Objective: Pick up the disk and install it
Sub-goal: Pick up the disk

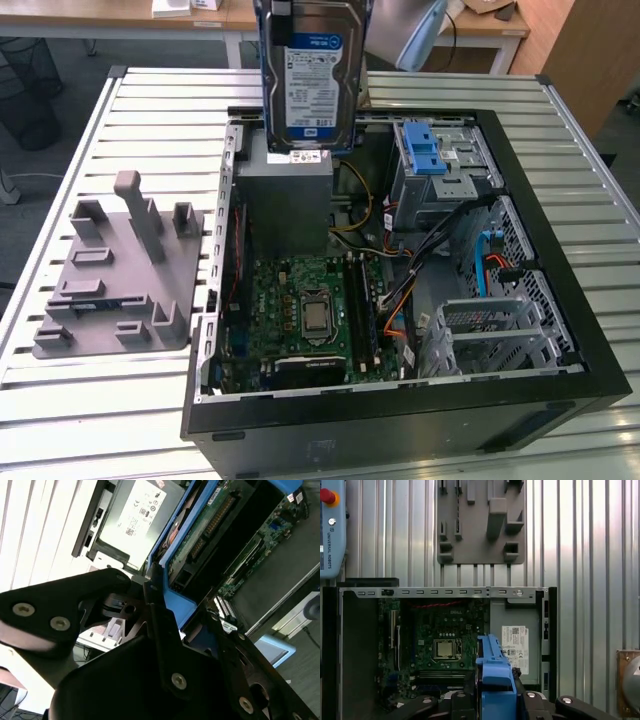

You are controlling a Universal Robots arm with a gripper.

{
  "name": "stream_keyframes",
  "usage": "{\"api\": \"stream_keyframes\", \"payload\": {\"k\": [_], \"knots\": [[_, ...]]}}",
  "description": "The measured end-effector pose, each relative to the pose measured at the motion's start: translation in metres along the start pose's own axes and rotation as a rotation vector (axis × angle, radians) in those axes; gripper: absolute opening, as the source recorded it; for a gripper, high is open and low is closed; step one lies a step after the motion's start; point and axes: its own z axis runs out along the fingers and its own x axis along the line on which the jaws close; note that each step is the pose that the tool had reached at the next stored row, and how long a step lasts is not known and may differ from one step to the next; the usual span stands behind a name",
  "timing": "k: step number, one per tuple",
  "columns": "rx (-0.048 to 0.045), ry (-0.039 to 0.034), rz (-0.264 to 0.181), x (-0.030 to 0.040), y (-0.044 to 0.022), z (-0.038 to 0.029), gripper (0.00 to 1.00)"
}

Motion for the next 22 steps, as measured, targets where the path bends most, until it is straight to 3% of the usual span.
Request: {"api": "stream_keyframes", "payload": {"k": [5, 6, 8, 16, 20, 22], "knots": [[0.0000, 0.0000, 0.000, -0.0004, -0.0227, 0.0005, 0.36], [-0.0001, 0.0000, 0.000, -0.0001, -0.0247, 0.0006, 0.36], [-0.0001, 0.0002, 0.000, 0.0035, -0.0255, 0.0012, 0.36], [-0.0001, 0.0003, 0.000, 0.0333, -0.0265, 0.0053, 0.36], [0.0001, -0.0001, 0.000, 0.0355, -0.0414, 0.0071, 0.36], [0.0000, 0.0001, 0.000, 0.0355, -0.0434, 0.0071, 0.36]]}}
